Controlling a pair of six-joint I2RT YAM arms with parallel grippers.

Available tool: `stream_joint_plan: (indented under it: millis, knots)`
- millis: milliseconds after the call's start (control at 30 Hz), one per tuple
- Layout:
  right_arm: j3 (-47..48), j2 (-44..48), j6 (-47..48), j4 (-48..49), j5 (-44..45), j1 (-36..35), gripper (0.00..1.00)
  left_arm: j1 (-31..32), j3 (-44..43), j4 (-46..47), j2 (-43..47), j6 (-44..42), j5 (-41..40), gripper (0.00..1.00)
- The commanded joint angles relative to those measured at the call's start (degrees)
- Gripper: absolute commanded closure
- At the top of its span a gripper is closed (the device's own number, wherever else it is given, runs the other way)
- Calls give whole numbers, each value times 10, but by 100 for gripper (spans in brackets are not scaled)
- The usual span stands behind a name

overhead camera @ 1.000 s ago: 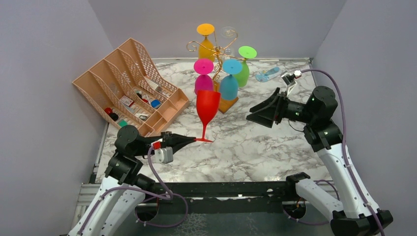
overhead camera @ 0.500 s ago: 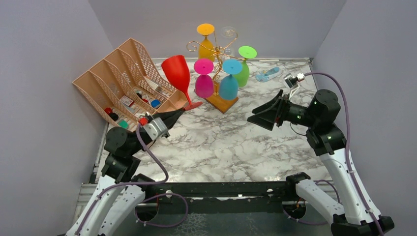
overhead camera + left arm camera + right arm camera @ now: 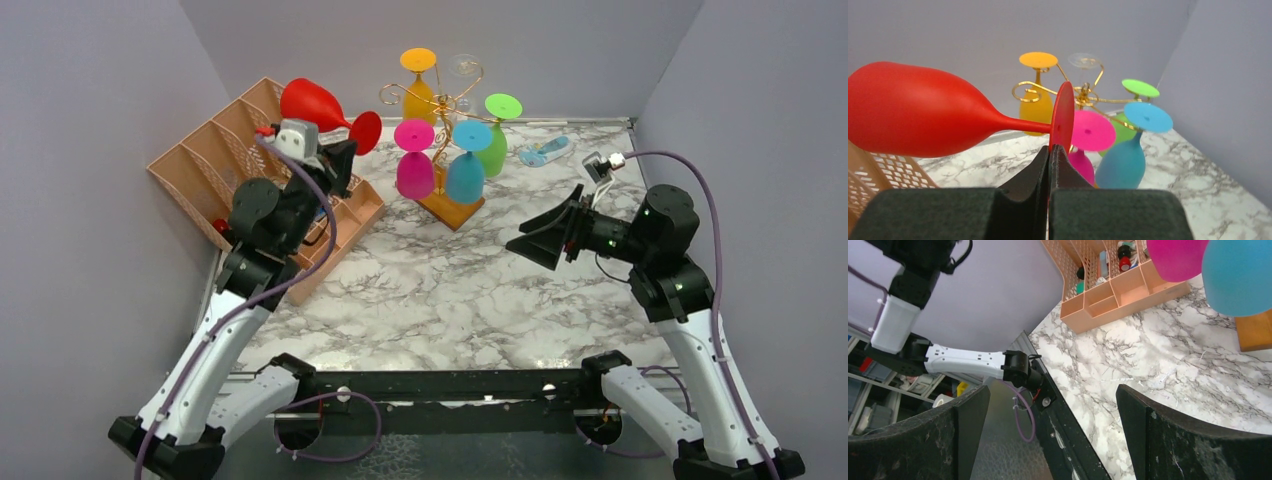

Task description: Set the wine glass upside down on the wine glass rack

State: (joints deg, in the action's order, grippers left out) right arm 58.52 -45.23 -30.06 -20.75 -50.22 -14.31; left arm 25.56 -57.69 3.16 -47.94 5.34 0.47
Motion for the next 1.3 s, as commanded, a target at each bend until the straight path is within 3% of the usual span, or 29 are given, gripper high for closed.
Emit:
stream_joint_plan:
  millis: [0,167,267,400,633,1267]
  knots:
    - [23,15,16,-16,16,-3,1,-4,-121,-42,-84,92,-49,100]
    - [29,24,23,-23,16,-3,0,-26,-216,-74,-166,163,-6,100]
    - [29,27,26,-28,15,-3,0,-71,-249,-87,-205,232,36,100]
    - [24,31,27,-31,15,-3,0,-142,-229,-52,-223,345,121,100]
    - [19,38,25,-30,18,-3,0,-167,-186,-29,-235,436,168,100]
    - [17,52,21,-40,38,-3,0,-169,-148,43,-310,643,234,100]
